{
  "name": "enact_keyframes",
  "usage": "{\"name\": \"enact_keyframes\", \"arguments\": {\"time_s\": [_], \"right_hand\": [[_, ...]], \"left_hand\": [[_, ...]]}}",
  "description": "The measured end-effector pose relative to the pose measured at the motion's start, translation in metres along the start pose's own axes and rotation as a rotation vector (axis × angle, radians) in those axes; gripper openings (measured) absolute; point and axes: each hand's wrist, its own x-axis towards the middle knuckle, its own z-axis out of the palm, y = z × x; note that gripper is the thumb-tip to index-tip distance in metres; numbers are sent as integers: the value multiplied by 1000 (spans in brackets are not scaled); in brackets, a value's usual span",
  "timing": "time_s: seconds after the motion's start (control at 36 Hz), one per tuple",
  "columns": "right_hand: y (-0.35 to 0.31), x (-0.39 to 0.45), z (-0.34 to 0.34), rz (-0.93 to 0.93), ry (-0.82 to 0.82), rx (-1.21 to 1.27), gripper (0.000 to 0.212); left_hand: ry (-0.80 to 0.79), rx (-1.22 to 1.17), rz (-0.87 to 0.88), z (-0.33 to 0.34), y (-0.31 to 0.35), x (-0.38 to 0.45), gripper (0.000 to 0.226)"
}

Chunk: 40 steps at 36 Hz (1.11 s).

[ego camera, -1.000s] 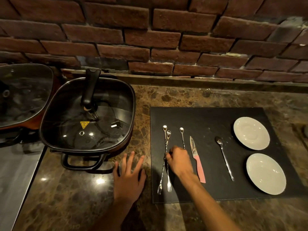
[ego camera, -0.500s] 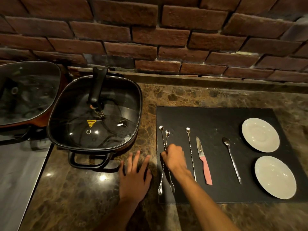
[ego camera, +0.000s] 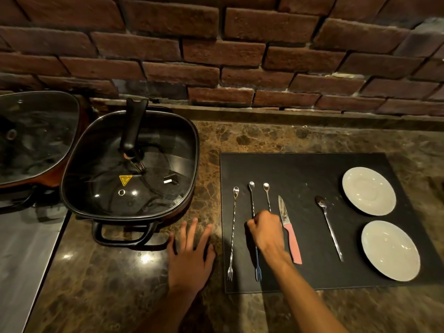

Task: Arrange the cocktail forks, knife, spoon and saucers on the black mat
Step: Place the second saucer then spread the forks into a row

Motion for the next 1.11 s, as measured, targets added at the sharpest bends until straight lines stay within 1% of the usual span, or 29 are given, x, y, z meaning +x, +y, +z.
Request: {"name": "enact_keyframes", "arguments": {"time_s": [0.11, 0.22, 0.53, 0.67, 0.75, 0.81, 0.86, 0.94, 1.06, 1.11], "right_hand": [[4, -1, 4, -7, -2, -40, 25], [4, 0, 6, -47, 33, -61, 21], [7, -1, 7, -69, 28, -62, 19], [-2, -10, 10, -183, 87, -32, 22], [-11, -16, 21, -214, 19, -21, 26], [-18, -19, 30, -188, -57, -21, 28], [-22, -20, 40, -157, -90, 21, 27], [-23, -21, 52, -70, -86, 191, 31], [-22, -17, 64, -102, -57, 163, 30], [-22, -16, 67, -156, -41, 166, 32]], "left_hand": [[10, -8, -2, 2, -2, -1, 56], [8, -4, -3, 2, -2, -2, 57], [7, -16, -14, 4, -2, -1, 56], [10, -10, -10, 7, -3, -1, 56], [14, -12, -6, 8, -5, 0, 56], [10, -7, -4, 10, -5, 0, 56], [3, -6, -7, 10, -6, 0, 56], [-1, 1, -9, 10, -6, -1, 56], [-7, 9, -1, 8, -4, 0, 56], [-10, 15, 0, 6, -3, 0, 56]]}}
